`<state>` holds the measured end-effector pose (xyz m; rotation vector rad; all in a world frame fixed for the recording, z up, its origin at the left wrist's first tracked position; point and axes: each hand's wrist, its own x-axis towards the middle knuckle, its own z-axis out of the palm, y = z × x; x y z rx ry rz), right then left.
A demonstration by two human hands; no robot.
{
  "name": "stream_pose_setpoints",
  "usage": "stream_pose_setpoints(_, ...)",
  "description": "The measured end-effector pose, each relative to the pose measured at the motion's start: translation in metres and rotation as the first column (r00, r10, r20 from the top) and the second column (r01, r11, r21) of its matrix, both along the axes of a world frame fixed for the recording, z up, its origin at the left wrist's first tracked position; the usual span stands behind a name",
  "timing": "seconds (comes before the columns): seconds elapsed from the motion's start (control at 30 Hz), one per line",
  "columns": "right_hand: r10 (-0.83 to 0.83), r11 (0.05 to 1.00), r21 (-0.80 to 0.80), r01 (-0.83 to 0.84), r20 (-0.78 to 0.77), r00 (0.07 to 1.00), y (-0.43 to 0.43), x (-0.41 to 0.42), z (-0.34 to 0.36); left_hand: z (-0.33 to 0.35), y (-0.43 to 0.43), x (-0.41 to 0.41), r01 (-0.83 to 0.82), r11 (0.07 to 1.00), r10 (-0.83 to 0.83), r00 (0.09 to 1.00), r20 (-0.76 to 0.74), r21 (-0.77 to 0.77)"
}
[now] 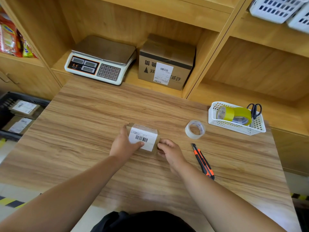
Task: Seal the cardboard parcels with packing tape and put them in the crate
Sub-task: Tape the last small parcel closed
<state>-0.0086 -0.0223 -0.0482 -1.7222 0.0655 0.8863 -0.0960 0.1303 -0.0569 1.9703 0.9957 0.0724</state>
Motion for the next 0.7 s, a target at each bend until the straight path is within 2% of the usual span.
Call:
stream_pose_setpoints(0.17, -0.175, 0.981, 0.057, 0.186, -0.15, 0.973, 0.001, 0.006, 0.006, 0.004, 0.004, 0.0, 0.119, 0.989, -0.11, 0.989, 0.104, -0.086)
stream_pose_setpoints(0.3, -0.206, 0.979, -0.012, 0.206, -0.051, 0.977, -0.002, 0.01, 0.001, 0.0, 0.008, -0.001, 0.146, 0.986, -0.132, 0.979, 0.154, -0.081)
stream_pose_setpoints(0.33, -0.202, 0.979, -0.028, 0.201, -0.023, 0.979, -0.003, 0.01, 0.002, -0.001, 0.009, -0.001, 0.136, 0.986, -0.117, 0.977, 0.177, -0.096)
stream_pose_setpoints(0.47, -0.123, 0.991, -0.046, 0.126, 0.069, 0.99, -0.008, 0.011, 0.002, 0.002, 0.004, 0.003, 0.022, 0.939, 0.075, 0.961, 0.265, -0.345)
stream_pose_setpoints(0.53, -0.081, 0.994, -0.072, 0.088, 0.094, 0.992, -0.01, 0.01, 0.001, 0.002, 0.003, 0.004, -0.012, 0.909, 0.137, 0.953, 0.271, -0.416)
stream_pose_setpoints(0.6, -0.074, 0.993, -0.087, 0.081, 0.087, 0.993, -0.01, 0.009, -0.001, 0.004, 0.001, 0.005, -0.031, 0.902, 0.15, 0.958, 0.244, -0.431)
stream_pose_setpoints(0.7, -0.135, 0.99, -0.026, 0.135, 0.013, 0.991, -0.01, 0.008, -0.006, 0.003, -0.001, 0.005, -0.073, 0.905, 0.167, 0.967, 0.193, -0.42)
